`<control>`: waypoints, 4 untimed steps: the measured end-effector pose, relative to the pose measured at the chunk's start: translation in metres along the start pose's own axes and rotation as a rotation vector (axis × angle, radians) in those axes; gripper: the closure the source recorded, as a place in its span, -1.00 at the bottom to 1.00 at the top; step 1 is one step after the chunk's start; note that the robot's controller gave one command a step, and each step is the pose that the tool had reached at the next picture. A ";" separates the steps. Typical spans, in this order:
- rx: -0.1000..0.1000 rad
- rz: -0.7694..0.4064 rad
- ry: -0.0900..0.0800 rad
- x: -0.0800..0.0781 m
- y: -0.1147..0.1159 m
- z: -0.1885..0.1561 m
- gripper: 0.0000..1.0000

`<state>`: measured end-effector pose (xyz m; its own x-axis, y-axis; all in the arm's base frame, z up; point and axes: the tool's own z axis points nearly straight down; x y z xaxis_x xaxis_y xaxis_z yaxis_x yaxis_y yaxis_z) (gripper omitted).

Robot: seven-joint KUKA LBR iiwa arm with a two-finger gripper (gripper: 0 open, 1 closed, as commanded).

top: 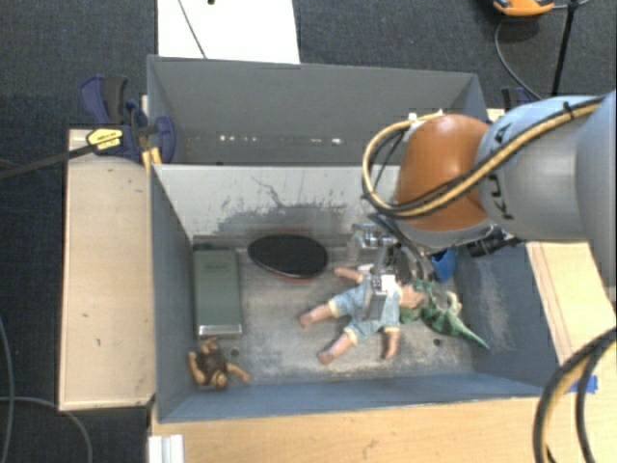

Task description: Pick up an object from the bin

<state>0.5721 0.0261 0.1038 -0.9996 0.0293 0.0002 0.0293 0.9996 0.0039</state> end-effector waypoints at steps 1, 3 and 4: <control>0.007 0.112 0.000 -0.001 -0.019 0.012 -1.00; 0.003 0.151 -0.001 0.038 0.020 0.032 -1.00; 0.003 0.127 -0.002 0.012 -0.018 0.000 1.00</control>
Offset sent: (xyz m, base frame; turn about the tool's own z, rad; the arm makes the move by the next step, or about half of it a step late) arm -0.0366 0.0210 -0.0338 0.1490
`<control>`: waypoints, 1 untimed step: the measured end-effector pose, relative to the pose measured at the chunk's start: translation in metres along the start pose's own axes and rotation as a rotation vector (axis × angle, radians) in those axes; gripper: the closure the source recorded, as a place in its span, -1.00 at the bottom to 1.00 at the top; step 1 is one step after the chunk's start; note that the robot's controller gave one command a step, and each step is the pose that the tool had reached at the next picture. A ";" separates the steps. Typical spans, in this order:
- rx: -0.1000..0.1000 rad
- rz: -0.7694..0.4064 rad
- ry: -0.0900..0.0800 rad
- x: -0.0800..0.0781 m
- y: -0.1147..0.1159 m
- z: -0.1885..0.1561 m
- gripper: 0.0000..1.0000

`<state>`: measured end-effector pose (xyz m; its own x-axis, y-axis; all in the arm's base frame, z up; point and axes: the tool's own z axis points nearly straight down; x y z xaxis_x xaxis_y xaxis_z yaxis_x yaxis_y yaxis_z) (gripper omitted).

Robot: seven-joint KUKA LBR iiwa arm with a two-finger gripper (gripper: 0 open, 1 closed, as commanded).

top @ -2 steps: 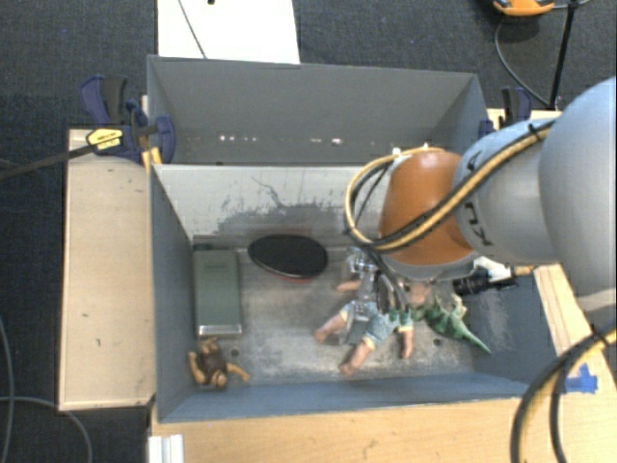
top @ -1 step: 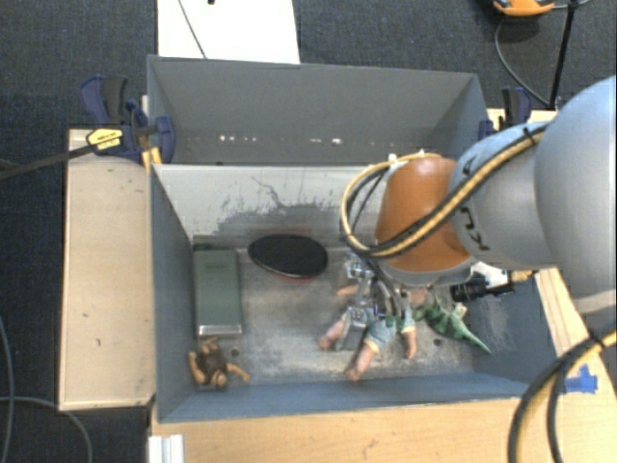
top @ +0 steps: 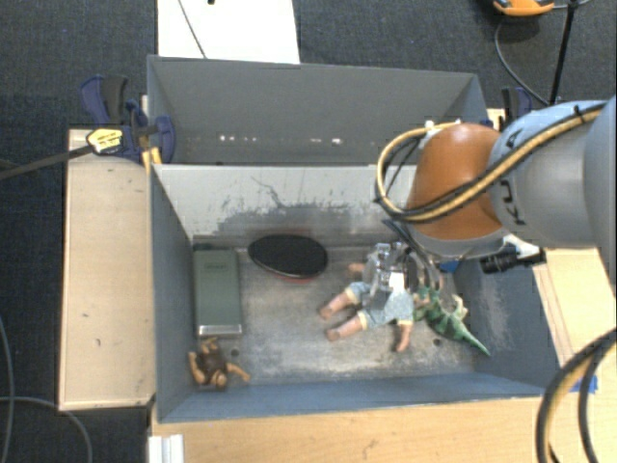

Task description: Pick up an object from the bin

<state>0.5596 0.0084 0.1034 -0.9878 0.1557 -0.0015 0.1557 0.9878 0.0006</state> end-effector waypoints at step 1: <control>0.000 0.000 0.000 0.000 0.000 0.000 1.00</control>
Offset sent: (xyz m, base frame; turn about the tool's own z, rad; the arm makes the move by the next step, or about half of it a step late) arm 0.0126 0.0184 0.1926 0.0389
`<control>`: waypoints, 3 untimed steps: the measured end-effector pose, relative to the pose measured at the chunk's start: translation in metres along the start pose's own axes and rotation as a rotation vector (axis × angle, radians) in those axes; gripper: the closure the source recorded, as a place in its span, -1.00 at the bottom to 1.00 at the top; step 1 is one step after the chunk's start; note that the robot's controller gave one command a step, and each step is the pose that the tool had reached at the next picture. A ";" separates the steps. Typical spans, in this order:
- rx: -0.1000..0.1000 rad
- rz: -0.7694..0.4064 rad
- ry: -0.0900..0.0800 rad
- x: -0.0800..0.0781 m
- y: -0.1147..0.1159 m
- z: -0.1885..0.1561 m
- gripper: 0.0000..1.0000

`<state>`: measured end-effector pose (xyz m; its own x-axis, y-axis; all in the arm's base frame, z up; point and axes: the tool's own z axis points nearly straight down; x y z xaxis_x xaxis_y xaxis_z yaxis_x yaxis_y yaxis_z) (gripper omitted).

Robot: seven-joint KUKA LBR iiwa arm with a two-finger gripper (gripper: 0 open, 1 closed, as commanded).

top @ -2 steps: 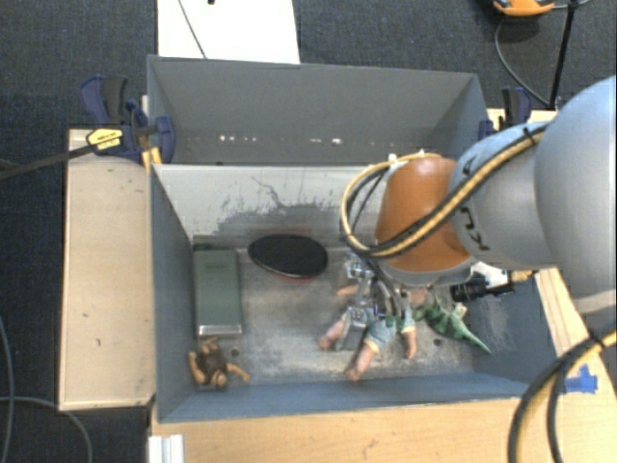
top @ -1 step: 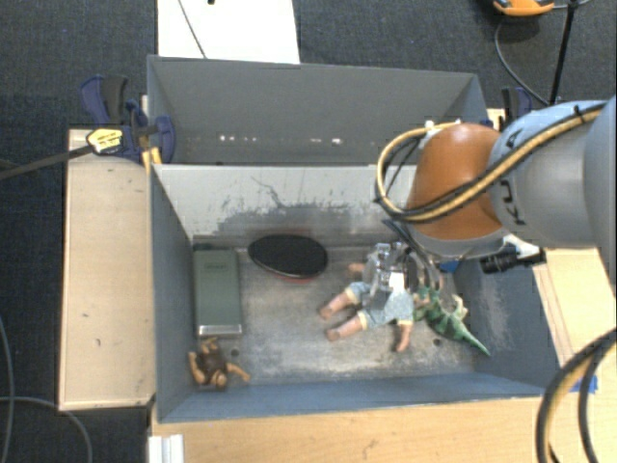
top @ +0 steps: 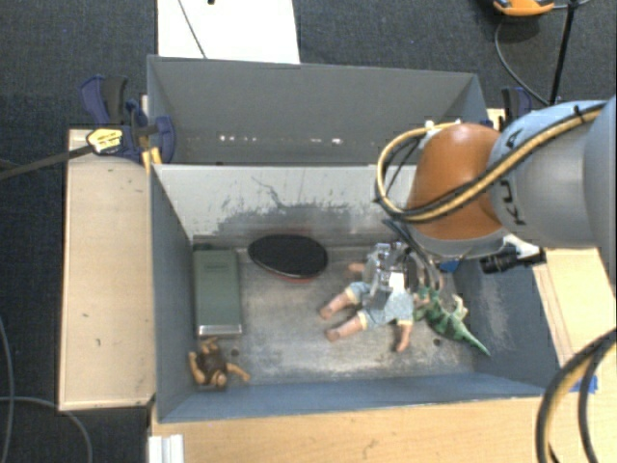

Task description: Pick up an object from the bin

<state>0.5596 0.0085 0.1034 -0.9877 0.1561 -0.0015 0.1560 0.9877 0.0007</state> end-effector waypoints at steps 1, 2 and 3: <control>0.000 0.027 0.001 -0.008 0.016 -0.146 -1.00; -0.003 0.036 -0.011 -0.012 0.021 -0.198 -1.00; -0.002 0.012 -0.011 -0.017 0.034 -0.151 -1.00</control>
Offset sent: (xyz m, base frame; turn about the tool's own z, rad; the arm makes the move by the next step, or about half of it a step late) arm 0.0000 0.0000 0.0000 0.0000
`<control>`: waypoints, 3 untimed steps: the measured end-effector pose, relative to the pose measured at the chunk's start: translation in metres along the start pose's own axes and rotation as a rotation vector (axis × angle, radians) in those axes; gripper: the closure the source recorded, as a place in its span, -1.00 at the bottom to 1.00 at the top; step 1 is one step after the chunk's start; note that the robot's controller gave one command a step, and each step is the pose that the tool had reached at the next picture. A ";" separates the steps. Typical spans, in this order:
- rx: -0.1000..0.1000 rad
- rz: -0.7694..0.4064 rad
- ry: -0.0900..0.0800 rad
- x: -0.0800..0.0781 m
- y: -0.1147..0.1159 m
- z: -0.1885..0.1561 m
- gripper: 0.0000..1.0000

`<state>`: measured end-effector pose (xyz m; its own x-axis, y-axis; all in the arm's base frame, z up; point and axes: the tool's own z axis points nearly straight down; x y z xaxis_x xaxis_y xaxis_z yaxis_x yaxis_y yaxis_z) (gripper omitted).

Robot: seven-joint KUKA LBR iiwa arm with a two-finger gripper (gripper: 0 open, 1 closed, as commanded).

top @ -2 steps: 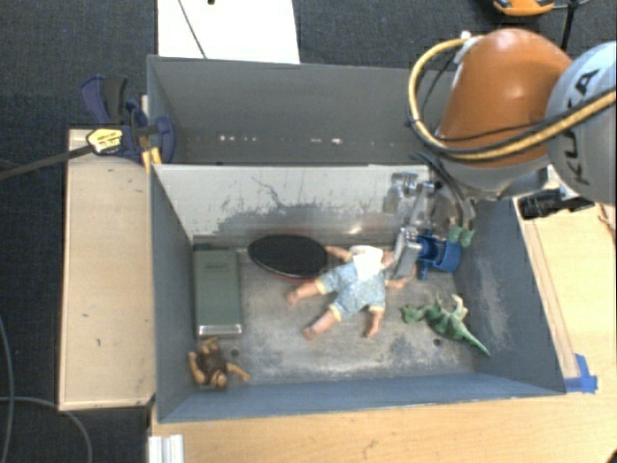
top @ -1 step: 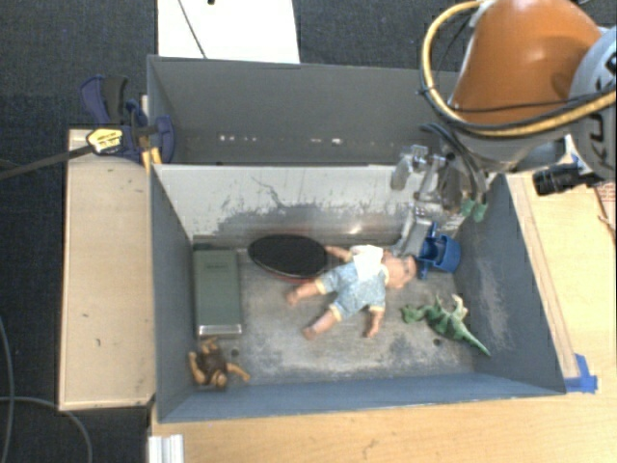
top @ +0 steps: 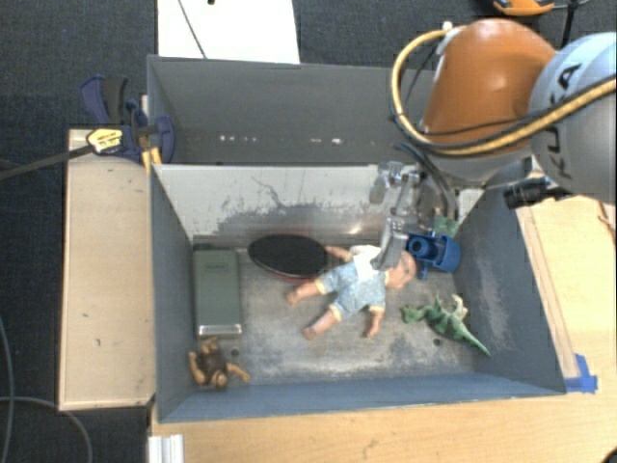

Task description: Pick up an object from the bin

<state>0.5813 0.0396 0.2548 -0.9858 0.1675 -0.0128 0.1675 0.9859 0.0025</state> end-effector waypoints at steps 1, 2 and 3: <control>0.002 0.095 0.010 0.008 0.014 0.052 -1.00; 0.003 0.150 0.011 0.014 0.020 0.064 -1.00; 0.001 -0.136 0.010 0.101 0.032 0.183 1.00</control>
Offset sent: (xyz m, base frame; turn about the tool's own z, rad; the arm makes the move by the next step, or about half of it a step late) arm -0.0252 0.0477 -0.0876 0.0777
